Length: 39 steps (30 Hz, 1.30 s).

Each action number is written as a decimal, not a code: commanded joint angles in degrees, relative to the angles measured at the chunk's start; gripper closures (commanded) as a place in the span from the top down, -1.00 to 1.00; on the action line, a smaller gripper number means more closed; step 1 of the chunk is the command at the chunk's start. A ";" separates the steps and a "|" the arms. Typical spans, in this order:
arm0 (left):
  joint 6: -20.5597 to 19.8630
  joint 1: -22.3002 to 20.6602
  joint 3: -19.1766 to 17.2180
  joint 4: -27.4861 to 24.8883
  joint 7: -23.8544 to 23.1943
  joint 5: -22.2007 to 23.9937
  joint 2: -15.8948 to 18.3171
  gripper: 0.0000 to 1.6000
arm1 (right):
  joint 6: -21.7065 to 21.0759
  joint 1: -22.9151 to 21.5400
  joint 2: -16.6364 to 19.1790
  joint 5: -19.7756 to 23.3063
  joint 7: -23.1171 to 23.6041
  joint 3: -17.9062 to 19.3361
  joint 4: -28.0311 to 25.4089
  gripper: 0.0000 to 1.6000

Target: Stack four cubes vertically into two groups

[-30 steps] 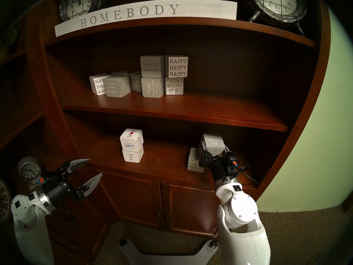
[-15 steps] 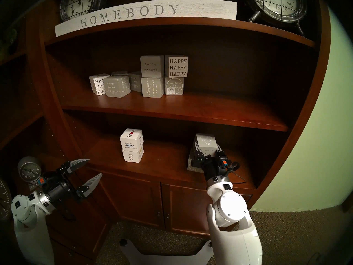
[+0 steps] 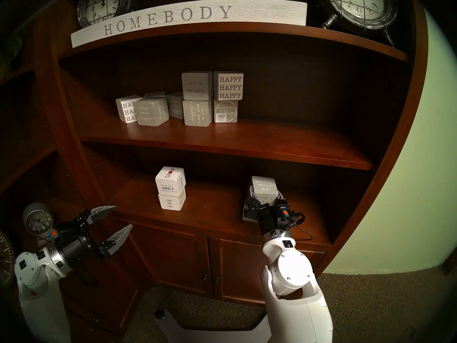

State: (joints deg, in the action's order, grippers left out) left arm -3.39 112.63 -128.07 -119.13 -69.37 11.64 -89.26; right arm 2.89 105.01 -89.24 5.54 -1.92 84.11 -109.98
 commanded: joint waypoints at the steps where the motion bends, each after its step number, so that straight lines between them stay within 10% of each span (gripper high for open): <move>1: -0.07 -0.07 0.04 -0.67 -0.03 -0.09 0.05 1.00 | 0.80 -1.34 -0.76 0.44 -0.24 -0.64 -1.31 -0.58; 13: -0.15 -0.34 -0.17 -0.67 -0.42 -0.39 -0.30 1.00 | -0.49 -1.71 -0.60 0.03 -0.89 -1.25 -1.45 -0.05; 18: -0.19 -0.46 -0.27 -0.68 -0.60 -0.53 -0.46 1.00 | -0.52 -1.51 -0.49 -0.16 -1.23 -1.43 -1.22 1.00; 39: -0.31 -0.97 -0.66 -0.66 -1.33 -1.07 -1.08 1.00 | 0.54 -1.26 0.16 -1.17 -0.73 -1.26 -2.90 1.00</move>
State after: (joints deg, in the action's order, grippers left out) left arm -3.62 111.73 -128.79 -119.13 -70.69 10.60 -90.42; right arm 2.57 104.39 -89.26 4.27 -3.06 82.83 -110.16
